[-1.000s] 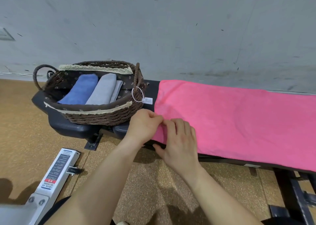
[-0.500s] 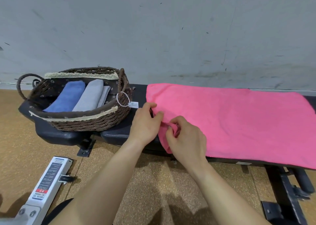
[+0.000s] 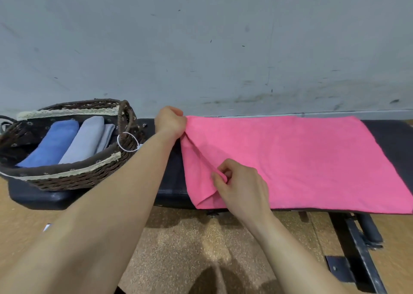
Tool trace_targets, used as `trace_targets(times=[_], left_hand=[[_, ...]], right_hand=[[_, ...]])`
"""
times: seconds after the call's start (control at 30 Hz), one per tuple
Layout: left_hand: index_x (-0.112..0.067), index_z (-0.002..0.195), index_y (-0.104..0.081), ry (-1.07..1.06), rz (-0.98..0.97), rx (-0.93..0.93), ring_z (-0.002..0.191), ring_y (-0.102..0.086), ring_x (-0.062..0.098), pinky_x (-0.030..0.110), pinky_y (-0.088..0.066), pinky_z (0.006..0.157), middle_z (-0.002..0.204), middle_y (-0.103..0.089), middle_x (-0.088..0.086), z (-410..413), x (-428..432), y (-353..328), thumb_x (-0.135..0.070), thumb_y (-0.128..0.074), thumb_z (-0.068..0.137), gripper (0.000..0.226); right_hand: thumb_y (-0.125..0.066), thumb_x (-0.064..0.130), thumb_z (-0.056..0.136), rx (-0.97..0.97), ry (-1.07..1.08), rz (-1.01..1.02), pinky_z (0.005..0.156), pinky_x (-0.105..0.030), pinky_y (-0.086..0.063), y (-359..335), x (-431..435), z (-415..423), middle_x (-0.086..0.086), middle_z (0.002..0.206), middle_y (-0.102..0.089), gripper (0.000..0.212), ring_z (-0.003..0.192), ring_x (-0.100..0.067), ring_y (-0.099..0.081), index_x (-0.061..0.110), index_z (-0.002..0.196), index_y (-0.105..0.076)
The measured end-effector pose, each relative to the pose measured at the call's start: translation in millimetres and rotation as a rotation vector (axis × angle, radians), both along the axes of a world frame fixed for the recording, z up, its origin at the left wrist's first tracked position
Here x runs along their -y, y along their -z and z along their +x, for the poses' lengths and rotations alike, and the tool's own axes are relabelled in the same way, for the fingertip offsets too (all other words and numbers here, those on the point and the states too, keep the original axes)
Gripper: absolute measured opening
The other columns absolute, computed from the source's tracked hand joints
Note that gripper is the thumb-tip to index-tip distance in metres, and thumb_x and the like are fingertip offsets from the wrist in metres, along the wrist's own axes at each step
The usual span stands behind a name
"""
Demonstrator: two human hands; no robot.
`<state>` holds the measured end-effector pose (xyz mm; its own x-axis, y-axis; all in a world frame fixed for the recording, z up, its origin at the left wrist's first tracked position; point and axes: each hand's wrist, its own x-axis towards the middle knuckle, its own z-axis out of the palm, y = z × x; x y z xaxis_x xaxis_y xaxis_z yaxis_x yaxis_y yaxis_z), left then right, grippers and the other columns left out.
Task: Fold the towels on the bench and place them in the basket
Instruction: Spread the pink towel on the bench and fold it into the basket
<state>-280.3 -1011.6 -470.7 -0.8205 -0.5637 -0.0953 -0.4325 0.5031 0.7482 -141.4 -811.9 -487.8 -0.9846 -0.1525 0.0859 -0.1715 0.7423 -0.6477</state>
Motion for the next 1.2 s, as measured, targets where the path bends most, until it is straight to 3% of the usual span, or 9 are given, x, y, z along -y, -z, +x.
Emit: trace_targets(times=[0.13, 0.3, 0.37, 0.43, 0.5, 0.6, 0.77, 1.0, 1.2], left_hand=[[-0.018, 0.099, -0.071, 0.109, -0.088, -0.161, 0.098, -0.062, 0.018, 0.028, -0.049, 0.095, 0.094, -0.064, -0.004, -6.2, -10.6, -18.2, -0.005, -0.065, 0.082, 0.022], [-0.018, 0.091, -0.073, 0.188, -0.088, -0.226, 0.082, -0.063, 0.015, 0.022, -0.048, 0.078, 0.079, -0.064, -0.007, -15.5, -44.5, -43.0, -0.011, -0.070, 0.080, 0.015], [-0.019, 0.089, -0.074, 0.238, -0.048, -0.241, 0.085, -0.067, 0.016, 0.023, -0.051, 0.083, 0.083, -0.070, -0.005, -17.8, -66.5, -53.0, -0.014, -0.065, 0.083, 0.012], [-0.019, 0.092, -0.075, 0.327, -0.035, -0.244, 0.095, -0.069, 0.019, 0.031, -0.052, 0.094, 0.096, -0.074, -0.001, -19.3, -89.0, -62.6, -0.011, -0.054, 0.087, 0.023], [-0.016, 0.102, -0.075, 0.427, -0.086, -0.242, 0.098, -0.067, 0.016, 0.027, -0.049, 0.098, 0.103, -0.073, 0.001, -21.8, -111.8, -69.6, -0.004, -0.051, 0.087, 0.032], [-0.018, 0.101, -0.075, 0.531, -0.193, -0.278, 0.085, -0.062, 0.010, 0.017, -0.045, 0.086, 0.095, -0.072, -0.001, -25.6, -149.4, -77.0, -0.003, -0.059, 0.084, 0.027], [-0.024, 0.091, -0.072, 0.682, -0.244, -0.323, 0.082, -0.064, 0.014, 0.022, -0.046, 0.078, 0.084, -0.069, -0.004, -39.3, -213.7, -70.4, -0.012, -0.065, 0.086, 0.015], [-0.027, 0.091, -0.072, 0.763, -0.252, -0.396, 0.082, -0.065, 0.014, 0.026, -0.049, 0.078, 0.084, -0.070, -0.006, -68.5, -298.4, -60.9, -0.020, -0.066, 0.085, 0.011], [-0.035, 0.081, -0.064, 0.878, -0.312, -0.322, 0.083, -0.065, 0.017, 0.035, -0.054, 0.080, 0.075, -0.063, -0.014, -83.3, -362.0, -38.0, -0.025, -0.065, 0.082, 0.011]], right_hand=[[-0.059, 0.038, 0.095, 0.074, -0.029, -0.043, 0.057, -0.029, -0.046, -8.4, -21.9, -3.7, 0.016, 0.072, -0.064, 0.009, 0.067, -0.007, -0.061, 0.032, 0.095, -0.065], [-0.055, 0.026, 0.095, 0.068, -0.002, -0.124, 0.054, -0.034, -0.041, -25.9, -59.9, -3.2, 0.012, 0.059, -0.054, 0.016, 0.060, -0.008, -0.055, 0.033, 0.103, -0.067], [-0.055, 0.023, 0.094, 0.081, 0.052, -0.130, 0.057, -0.037, -0.045, -33.1, -80.6, -1.0, 0.010, 0.060, -0.055, 0.015, 0.062, -0.009, -0.055, 0.031, 0.099, -0.066], [-0.056, 0.024, 0.091, 0.083, 0.109, -0.118, 0.062, -0.041, -0.049, -41.4, -104.0, 0.2, 0.008, 0.062, -0.058, 0.012, 0.066, -0.014, -0.057, 0.029, 0.096, -0.066], [-0.056, 0.027, 0.088, 0.084, 0.142, -0.092, 0.065, -0.042, -0.051, -51.0, -129.1, -1.2, 0.007, 0.064, -0.061, 0.010, 0.070, -0.018, -0.060, 0.029, 0.092, -0.065], [-0.055, 0.033, 0.083, 0.140, 0.162, 0.017, 0.070, -0.040, -0.053, -65.4, -166.4, -4.4, 0.010, 0.071, -0.064, 0.007, 0.080, -0.020, -0.063, 0.031, 0.083, -0.062], [-0.057, 0.039, 0.082, 0.147, 0.343, -0.035, 0.075, -0.040, -0.054, -63.6, -228.1, -2.4, 0.011, 0.073, -0.066, 0.013, 0.079, -0.017, -0.062, 0.030, 0.074, -0.062], [-0.049, 0.043, 0.072, 0.256, 0.513, -0.146, 0.070, -0.041, -0.056, -51.9, -292.8, -8.8, 0.009, 0.069, -0.069, 0.028, 0.072, -0.016, -0.065, 0.020, 0.072, -0.066], [-0.050, 0.037, 0.077, 0.409, 0.517, 0.018, 0.060, -0.032, -0.045, -37.0, -328.1, -11.6, 0.006, 0.062, -0.062, 0.020, 0.068, -0.021, -0.064, 0.020, 0.071, -0.056]])
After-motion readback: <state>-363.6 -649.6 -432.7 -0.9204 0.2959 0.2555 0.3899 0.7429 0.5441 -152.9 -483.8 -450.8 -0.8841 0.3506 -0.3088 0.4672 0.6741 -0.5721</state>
